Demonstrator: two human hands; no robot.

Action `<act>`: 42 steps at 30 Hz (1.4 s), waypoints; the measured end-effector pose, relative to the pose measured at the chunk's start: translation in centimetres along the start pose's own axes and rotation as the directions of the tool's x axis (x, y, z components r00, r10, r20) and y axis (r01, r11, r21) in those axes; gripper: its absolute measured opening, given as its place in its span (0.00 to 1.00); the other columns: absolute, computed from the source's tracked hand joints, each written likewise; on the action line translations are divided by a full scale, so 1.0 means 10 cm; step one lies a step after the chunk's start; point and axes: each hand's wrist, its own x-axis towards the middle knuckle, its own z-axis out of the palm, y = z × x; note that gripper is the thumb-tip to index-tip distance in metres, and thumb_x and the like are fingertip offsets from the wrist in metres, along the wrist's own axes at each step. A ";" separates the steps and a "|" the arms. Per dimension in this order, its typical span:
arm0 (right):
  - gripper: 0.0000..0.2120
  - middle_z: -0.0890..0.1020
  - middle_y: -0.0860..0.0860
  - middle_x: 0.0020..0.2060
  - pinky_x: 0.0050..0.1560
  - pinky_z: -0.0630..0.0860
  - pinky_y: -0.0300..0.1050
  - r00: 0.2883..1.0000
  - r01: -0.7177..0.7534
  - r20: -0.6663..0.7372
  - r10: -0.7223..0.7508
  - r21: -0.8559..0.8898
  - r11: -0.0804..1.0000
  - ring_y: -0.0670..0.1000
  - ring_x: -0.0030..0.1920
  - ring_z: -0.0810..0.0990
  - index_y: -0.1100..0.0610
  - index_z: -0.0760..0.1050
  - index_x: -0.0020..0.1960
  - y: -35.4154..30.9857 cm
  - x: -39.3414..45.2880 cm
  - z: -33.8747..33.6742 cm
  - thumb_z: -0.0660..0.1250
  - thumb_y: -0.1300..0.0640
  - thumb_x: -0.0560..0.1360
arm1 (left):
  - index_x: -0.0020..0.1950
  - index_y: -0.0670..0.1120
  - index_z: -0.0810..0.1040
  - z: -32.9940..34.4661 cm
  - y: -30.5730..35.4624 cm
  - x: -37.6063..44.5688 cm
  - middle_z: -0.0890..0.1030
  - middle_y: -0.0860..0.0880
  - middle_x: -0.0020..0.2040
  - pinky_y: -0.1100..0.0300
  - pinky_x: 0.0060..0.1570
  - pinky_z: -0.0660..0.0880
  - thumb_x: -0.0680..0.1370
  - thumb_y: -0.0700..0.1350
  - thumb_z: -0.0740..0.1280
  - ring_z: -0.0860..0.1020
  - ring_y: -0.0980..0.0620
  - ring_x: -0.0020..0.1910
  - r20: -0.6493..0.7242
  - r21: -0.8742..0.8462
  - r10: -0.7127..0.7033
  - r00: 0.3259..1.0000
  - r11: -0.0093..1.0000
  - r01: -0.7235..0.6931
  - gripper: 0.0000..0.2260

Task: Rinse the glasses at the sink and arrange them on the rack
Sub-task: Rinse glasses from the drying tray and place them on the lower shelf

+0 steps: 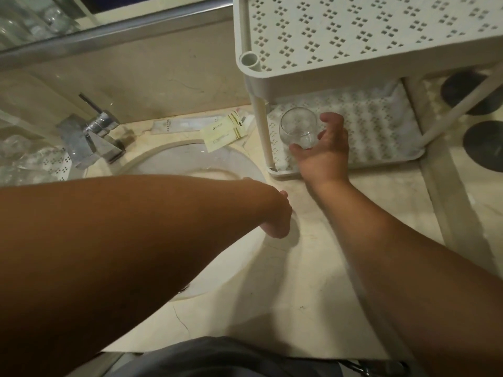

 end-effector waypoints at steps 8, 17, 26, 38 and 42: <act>0.15 0.74 0.52 0.46 0.32 0.68 0.26 0.999 -0.038 0.022 0.039 -0.024 0.999 0.49 0.40 0.76 0.50 0.69 0.36 0.01 0.15 0.15 0.77 0.53 0.68 | 0.82 0.49 0.42 0.06 -0.03 -0.03 0.38 0.46 0.82 0.43 0.72 0.55 0.84 0.43 0.51 0.52 0.39 0.79 0.043 -0.180 0.025 0.999 0.984 -0.016 0.29; 0.06 0.78 0.49 0.49 0.50 0.70 0.39 0.989 0.117 0.102 -0.108 -0.083 0.990 0.50 0.51 0.77 0.51 0.81 0.49 0.04 0.06 0.19 0.67 0.51 0.75 | 0.82 0.50 0.39 0.08 -0.02 -0.03 0.36 0.45 0.81 0.43 0.73 0.52 0.84 0.45 0.51 0.50 0.37 0.79 0.041 -0.247 0.018 0.999 0.969 -0.007 0.29; 0.24 0.73 0.40 0.65 0.49 0.67 0.43 0.976 0.133 0.195 -0.094 -0.199 0.971 0.47 0.60 0.76 0.39 0.67 0.67 0.02 0.02 0.27 0.64 0.41 0.71 | 0.82 0.46 0.51 0.14 -0.03 0.05 0.48 0.43 0.82 0.42 0.74 0.51 0.84 0.46 0.53 0.51 0.38 0.79 0.019 -0.397 0.014 1.000 0.918 -0.006 0.26; 0.40 0.45 0.41 0.80 0.69 0.64 0.56 0.884 0.151 0.461 0.080 -0.442 0.884 0.56 0.78 0.55 0.38 0.43 0.79 -0.01 0.19 0.28 0.62 0.45 0.75 | 0.82 0.55 0.45 0.16 -0.02 0.01 0.37 0.52 0.81 0.30 0.72 0.50 0.80 0.49 0.50 0.52 0.36 0.79 0.006 -0.359 -0.027 1.000 0.933 0.027 0.30; 0.45 0.47 0.45 0.80 0.70 0.61 0.59 0.857 0.107 0.490 0.160 -0.473 0.875 0.56 0.79 0.49 0.35 0.38 0.77 -0.05 0.23 0.30 0.65 0.51 0.72 | 0.82 0.55 0.46 0.17 -0.01 -0.01 0.38 0.53 0.81 0.31 0.72 0.52 0.79 0.49 0.51 0.54 0.37 0.78 -0.006 -0.371 -0.036 0.999 0.928 0.031 0.30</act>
